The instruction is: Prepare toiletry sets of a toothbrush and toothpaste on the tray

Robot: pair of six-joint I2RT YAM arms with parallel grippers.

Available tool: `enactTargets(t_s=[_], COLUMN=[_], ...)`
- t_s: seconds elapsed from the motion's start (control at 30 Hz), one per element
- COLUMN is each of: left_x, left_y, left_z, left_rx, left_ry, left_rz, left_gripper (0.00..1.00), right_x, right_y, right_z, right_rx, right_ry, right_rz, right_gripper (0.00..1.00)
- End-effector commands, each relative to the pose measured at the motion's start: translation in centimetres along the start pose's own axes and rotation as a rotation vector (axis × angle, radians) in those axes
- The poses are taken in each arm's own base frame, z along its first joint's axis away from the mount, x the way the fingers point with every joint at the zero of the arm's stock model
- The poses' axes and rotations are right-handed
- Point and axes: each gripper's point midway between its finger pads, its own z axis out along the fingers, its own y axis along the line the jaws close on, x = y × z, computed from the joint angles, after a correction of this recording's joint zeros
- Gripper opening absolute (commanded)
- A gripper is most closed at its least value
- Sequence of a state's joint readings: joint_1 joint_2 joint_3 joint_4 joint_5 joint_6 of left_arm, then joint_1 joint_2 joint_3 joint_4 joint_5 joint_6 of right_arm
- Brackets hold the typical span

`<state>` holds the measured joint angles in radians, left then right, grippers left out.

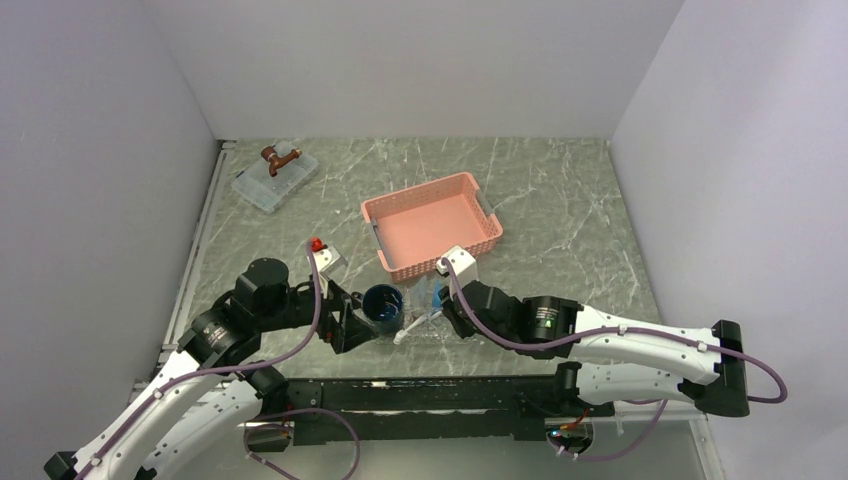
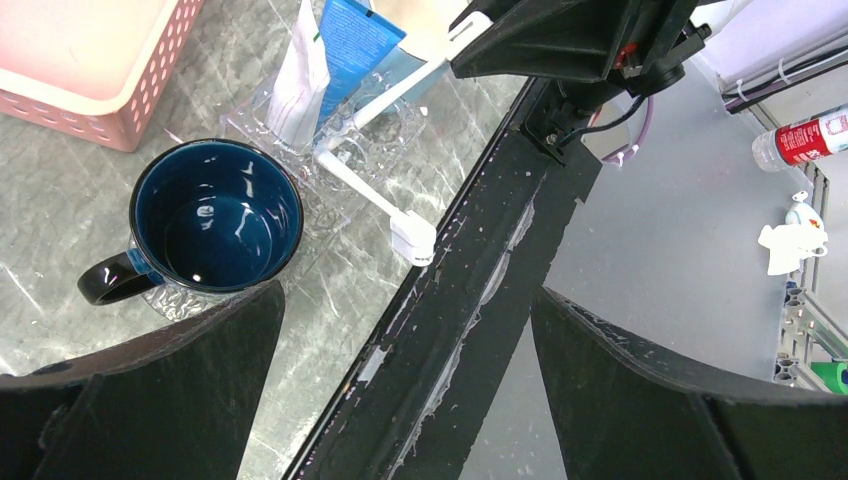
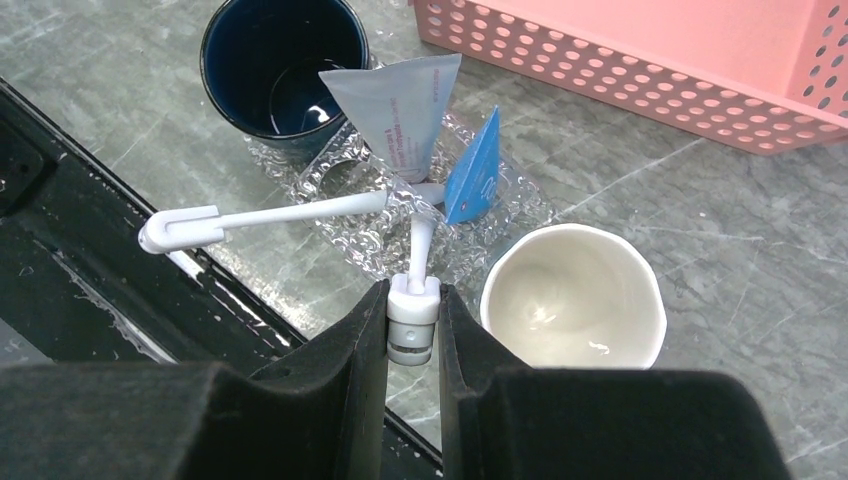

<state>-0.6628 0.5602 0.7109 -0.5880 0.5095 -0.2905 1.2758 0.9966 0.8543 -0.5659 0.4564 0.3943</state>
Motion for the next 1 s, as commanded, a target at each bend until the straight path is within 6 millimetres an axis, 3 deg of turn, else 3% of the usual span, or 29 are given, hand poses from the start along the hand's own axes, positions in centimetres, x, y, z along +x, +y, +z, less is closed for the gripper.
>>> enactTargets(t_s=[0.0,0.5,0.97], left_x=[-0.6,-0.6,-0.6], left_y=[-0.1,-0.1,-0.1], left_z=[0.1,0.2,0.2], left_rx=[0.011,0.009,0.010], left_ry=[-0.022,-0.019,-0.022], left_rz=[0.026,0.024,0.024], left_gripper=[0.99,0.99,0.99], right_x=[-1.3,-0.9,-0.4], right_y=[0.1,0.5,0.6], right_z=[-0.4,-0.9,-1.4], right_rx=[0.000,0.000,0.035], right_ry=[-0.074,-0.077,-0.078], right_rz=[0.042,0.034,0.026], right_gripper=[0.05,0.22,0.23])
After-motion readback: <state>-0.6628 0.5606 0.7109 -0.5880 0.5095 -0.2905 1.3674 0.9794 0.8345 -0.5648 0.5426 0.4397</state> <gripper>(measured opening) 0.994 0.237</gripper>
